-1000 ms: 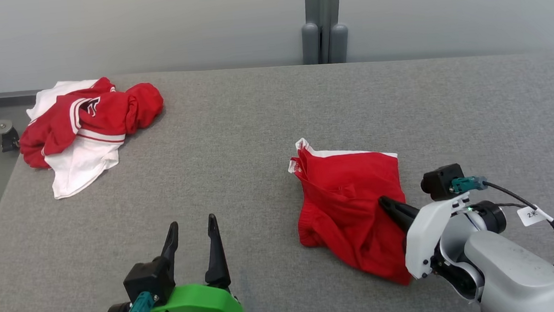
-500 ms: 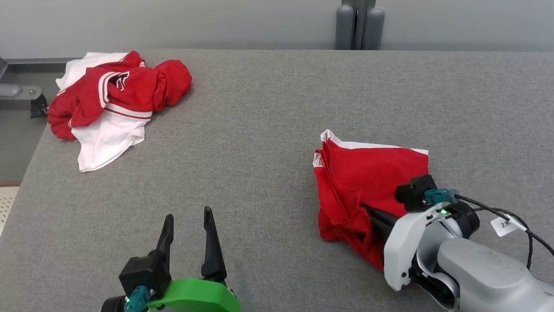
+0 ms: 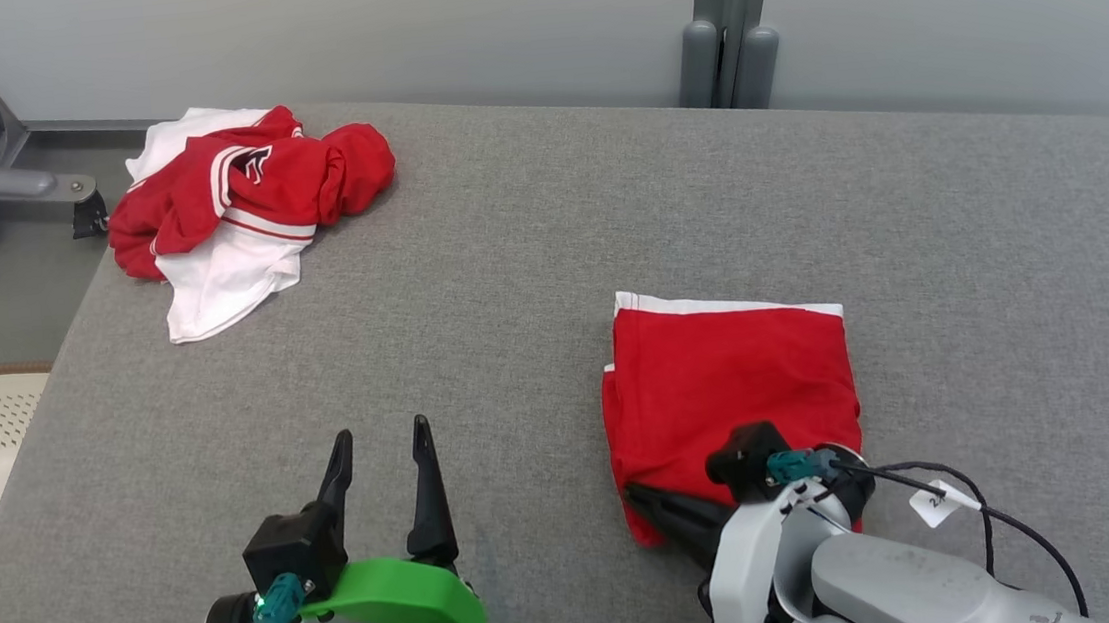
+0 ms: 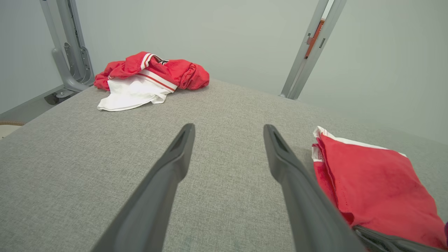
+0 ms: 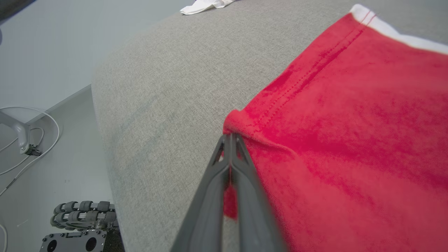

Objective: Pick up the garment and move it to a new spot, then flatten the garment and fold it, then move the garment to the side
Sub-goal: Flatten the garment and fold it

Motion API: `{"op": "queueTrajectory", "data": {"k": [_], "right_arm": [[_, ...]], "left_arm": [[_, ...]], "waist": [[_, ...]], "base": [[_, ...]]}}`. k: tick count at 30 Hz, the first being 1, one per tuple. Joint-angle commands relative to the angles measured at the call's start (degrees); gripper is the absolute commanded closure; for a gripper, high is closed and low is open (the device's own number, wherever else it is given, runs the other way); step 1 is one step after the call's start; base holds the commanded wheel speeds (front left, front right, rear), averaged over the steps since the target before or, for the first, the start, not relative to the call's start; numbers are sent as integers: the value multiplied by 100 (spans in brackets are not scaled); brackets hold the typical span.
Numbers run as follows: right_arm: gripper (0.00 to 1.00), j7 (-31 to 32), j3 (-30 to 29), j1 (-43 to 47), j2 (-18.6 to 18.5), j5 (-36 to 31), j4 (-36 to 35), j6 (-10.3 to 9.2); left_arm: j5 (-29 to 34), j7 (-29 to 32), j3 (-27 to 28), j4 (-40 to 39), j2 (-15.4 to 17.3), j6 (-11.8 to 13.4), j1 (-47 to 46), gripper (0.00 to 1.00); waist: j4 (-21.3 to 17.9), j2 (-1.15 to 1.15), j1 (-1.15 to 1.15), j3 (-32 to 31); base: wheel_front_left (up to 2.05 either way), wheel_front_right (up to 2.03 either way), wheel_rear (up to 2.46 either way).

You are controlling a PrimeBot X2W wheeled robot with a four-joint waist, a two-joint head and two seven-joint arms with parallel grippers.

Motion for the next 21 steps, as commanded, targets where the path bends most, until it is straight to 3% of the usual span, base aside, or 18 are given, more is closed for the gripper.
{"op": "queueTrajectory", "data": {"k": [1, 11, 21], "right_arm": [[100, -22, 98, -20, -17, 38, -16, -6], [100, -52, 313, -104, 15, 281, -62, -6], [100, -48, -1333, 98, -335, -288, -848, -6]], "left_arm": [[35, -15, -10, -19, 21, 0, 42, 0], [-23, -2, 0, -36, 58, 40, 114, 0], [-51, -6, -11, -55, 65, 67, 147, 0]], "waist": [[-4, 0, 0, -14], [-79, 0, 0, -92], [-181, 0, 0, -162]], "base": [[0, 0, 0], [0, 0, 0], [0, 0, 0]]}}
